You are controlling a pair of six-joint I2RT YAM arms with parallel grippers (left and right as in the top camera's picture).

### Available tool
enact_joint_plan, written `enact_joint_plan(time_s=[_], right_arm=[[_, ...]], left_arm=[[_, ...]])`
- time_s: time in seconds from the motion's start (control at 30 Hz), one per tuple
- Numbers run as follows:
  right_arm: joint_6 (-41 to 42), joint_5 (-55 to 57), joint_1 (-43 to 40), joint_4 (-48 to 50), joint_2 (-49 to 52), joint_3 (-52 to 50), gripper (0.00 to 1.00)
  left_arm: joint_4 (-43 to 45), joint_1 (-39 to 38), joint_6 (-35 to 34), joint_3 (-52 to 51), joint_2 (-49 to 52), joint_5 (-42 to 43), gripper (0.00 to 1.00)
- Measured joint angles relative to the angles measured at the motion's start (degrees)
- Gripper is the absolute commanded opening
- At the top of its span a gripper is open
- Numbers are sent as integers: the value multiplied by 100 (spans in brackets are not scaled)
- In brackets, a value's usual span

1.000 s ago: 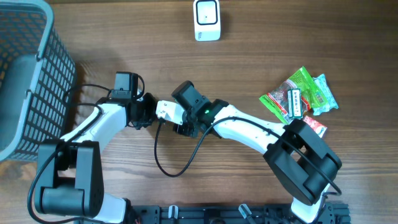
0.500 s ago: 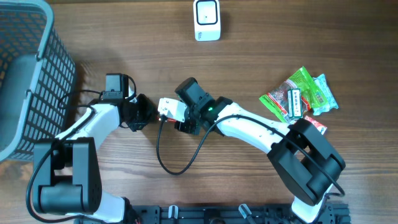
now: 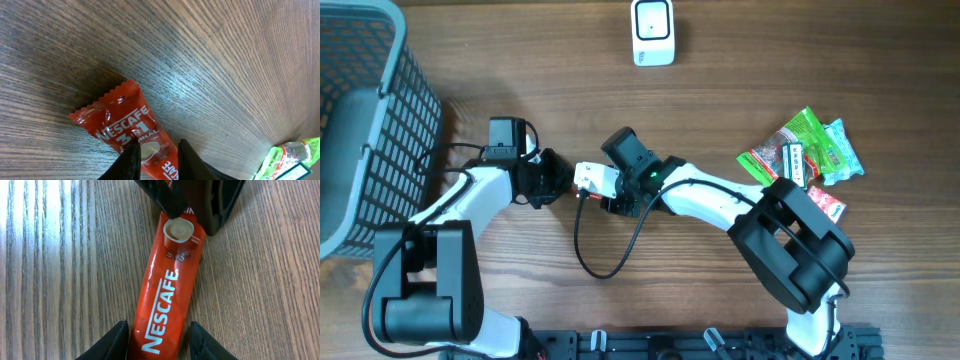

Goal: Scan the item barcode
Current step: 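Grasp the red stick with the right gripper beside the left gripper, then release with the left gripper and carry the stick to the scanner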

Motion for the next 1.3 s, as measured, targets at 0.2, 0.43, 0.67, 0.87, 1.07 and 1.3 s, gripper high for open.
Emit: enact_joint_plan(time_s=[0.2, 0.43, 0.67, 0.87, 1.07, 1.3], right_arm=[[85, 101, 7, -280, -2, 85, 5], [1259, 575, -256, -844, -402, -7, 4], [2625, 739, -417, -1377, -1399, -13, 4], [3543, 739, -632, -1867, -1961, -9, 4], [4186, 732, -1244, -3294, -2044, 551, 4], [4568, 739, -1871, -5477, -1818, 3460, 4]], left_arm=[[74, 0, -35, 0, 0, 68, 58], [81, 192, -20, 70, -192, 243, 82], [70, 527, 70, 227, -1064, 133, 100], [-341, 525, 317, 229, -1062, -461, 100], [-348, 525, 354, 229, -1062, -612, 100], [-350, 525, 356, 229, -1062, -658, 100]])
